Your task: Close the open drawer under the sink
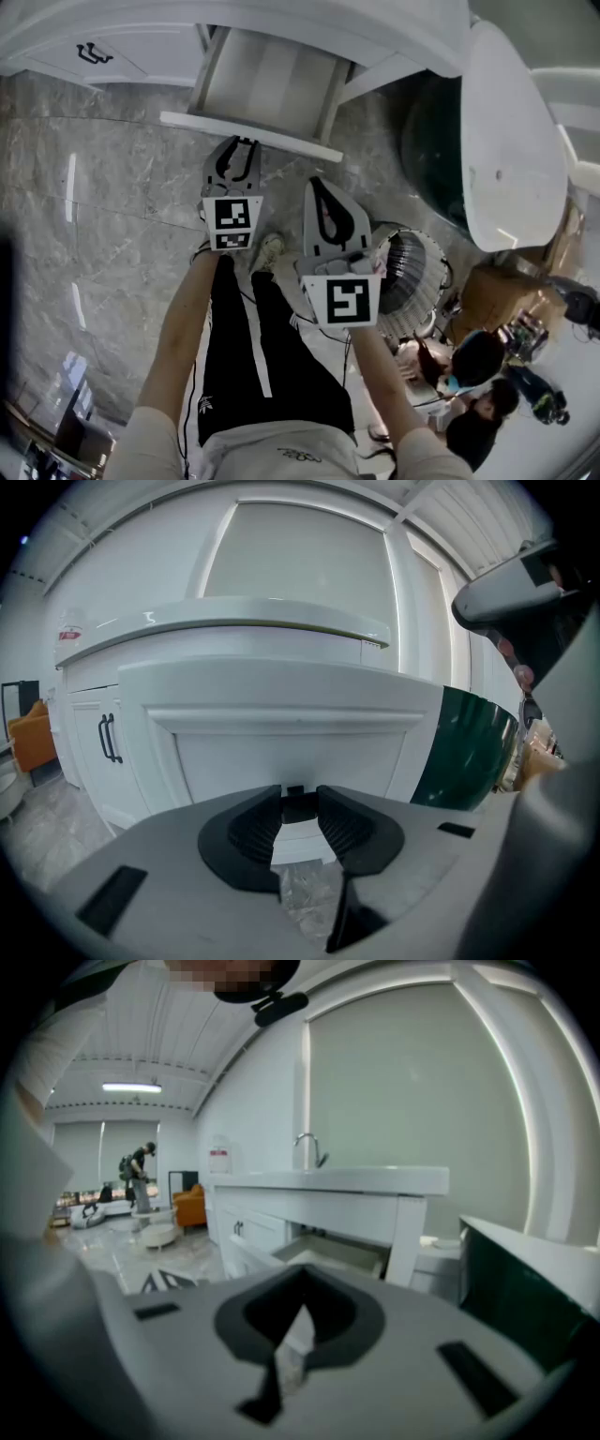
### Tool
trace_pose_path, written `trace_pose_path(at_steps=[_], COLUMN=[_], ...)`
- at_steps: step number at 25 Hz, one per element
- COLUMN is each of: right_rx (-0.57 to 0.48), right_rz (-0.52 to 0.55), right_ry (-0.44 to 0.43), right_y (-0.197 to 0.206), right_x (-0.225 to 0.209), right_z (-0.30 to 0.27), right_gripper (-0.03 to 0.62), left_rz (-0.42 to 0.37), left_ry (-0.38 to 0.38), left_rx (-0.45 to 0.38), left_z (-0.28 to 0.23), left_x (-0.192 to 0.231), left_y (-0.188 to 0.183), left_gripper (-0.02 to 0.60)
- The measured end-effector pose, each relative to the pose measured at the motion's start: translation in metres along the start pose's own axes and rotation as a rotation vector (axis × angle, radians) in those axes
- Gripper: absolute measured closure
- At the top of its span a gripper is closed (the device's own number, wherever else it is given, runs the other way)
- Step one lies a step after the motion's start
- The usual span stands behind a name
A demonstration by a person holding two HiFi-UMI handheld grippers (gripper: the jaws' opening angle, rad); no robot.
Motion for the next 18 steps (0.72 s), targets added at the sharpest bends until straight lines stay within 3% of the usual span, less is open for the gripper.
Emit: trace_pose_path(at_steps=[7, 18], right_rx=[0.025, 0.03], right_rz=[-0.005, -0.019], right_ry=[0.005, 0.018], right_y=[0.011, 0.018], right_x=[-0.003, -0.005], right_z=[0.008, 0.006], right_gripper=[0.566, 0.566], left_rz=[-0.023, 0.006], left_ry=[0.004, -0.015], left_rx=[-0.018, -0.061], left_z=[-0.002, -0.002], left_x=[-0.003, -0.006], left_y=[-0.001, -0.011], left_gripper=[0.449, 0.46])
Point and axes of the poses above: the fingertips, and each gripper's own axes: z backward along the fingers, x to its left, y out of its underside, the point moved 9 cm from there along z, backward along the fingers, and after that the axes turned 1 degree about -x, right-handed, at the moved point
